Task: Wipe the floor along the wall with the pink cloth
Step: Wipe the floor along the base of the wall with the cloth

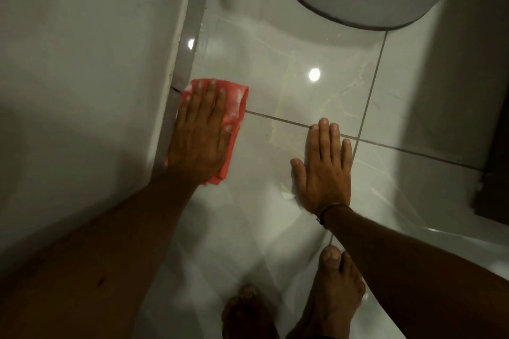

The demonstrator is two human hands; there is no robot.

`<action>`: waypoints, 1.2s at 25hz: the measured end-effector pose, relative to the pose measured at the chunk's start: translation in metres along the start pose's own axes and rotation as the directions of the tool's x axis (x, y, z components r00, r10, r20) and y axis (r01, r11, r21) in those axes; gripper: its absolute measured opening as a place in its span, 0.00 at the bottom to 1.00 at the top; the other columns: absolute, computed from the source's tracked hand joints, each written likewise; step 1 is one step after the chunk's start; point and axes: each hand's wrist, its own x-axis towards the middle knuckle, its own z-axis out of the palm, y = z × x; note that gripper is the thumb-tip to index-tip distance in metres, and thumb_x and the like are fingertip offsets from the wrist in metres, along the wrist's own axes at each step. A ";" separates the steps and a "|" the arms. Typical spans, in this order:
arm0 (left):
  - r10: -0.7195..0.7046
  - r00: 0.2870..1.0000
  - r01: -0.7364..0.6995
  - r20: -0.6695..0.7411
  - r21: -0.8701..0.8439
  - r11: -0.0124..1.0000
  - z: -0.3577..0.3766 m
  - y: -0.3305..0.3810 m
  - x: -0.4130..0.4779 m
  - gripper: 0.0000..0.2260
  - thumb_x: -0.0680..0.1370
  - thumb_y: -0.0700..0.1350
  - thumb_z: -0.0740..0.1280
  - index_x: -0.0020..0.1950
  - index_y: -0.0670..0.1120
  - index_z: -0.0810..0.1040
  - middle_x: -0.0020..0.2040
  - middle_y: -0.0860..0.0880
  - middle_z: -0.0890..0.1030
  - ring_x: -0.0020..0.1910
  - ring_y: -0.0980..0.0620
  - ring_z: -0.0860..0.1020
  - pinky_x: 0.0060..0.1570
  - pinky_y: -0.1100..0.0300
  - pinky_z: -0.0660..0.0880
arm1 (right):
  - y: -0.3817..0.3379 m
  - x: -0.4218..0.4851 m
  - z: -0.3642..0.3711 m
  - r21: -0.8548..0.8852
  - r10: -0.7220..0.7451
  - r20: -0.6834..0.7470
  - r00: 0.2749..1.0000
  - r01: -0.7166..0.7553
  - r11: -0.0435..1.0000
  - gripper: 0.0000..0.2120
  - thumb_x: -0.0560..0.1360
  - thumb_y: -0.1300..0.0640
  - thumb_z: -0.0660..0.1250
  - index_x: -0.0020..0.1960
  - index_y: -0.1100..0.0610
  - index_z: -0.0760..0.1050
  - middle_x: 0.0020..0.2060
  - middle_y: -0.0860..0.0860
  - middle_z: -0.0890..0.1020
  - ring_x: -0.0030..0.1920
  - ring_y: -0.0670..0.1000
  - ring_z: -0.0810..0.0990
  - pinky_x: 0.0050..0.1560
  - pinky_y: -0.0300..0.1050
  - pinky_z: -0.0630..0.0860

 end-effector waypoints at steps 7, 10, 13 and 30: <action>-0.021 1.000 0.021 -0.012 -0.018 1.000 0.015 0.003 -0.119 0.29 0.87 0.51 0.55 0.84 0.36 0.60 0.84 0.33 0.63 0.85 0.33 0.59 0.84 0.34 0.59 | 0.002 0.000 0.003 0.010 -0.005 -0.010 1.000 0.005 1.000 0.38 0.86 0.39 0.49 0.88 0.57 0.43 0.89 0.57 0.46 0.88 0.58 0.42 0.87 0.61 0.41; -0.024 0.999 0.025 0.047 -0.015 1.000 0.017 0.005 -0.159 0.29 0.86 0.51 0.55 0.83 0.36 0.62 0.83 0.34 0.65 0.85 0.33 0.60 0.83 0.32 0.60 | 0.003 -0.001 0.005 0.009 -0.009 -0.021 1.000 0.009 1.000 0.38 0.86 0.40 0.50 0.88 0.57 0.42 0.89 0.57 0.46 0.88 0.58 0.42 0.87 0.60 0.40; -0.028 0.997 0.029 0.075 -0.012 1.000 0.013 0.006 -0.149 0.29 0.87 0.52 0.54 0.83 0.36 0.63 0.83 0.34 0.66 0.84 0.33 0.62 0.81 0.32 0.62 | 0.005 -0.001 0.007 0.026 -0.019 -0.035 0.999 0.020 0.999 0.39 0.85 0.40 0.51 0.88 0.57 0.42 0.89 0.57 0.46 0.88 0.58 0.43 0.87 0.60 0.40; -0.095 0.994 0.097 0.049 -0.059 0.993 -0.011 0.000 0.071 0.34 0.88 0.59 0.37 0.86 0.38 0.53 0.87 0.35 0.57 0.86 0.34 0.55 0.86 0.37 0.56 | 0.006 0.000 0.005 -0.001 -0.016 -0.009 1.000 0.016 1.000 0.39 0.85 0.38 0.50 0.88 0.58 0.46 0.88 0.58 0.49 0.88 0.60 0.46 0.87 0.63 0.45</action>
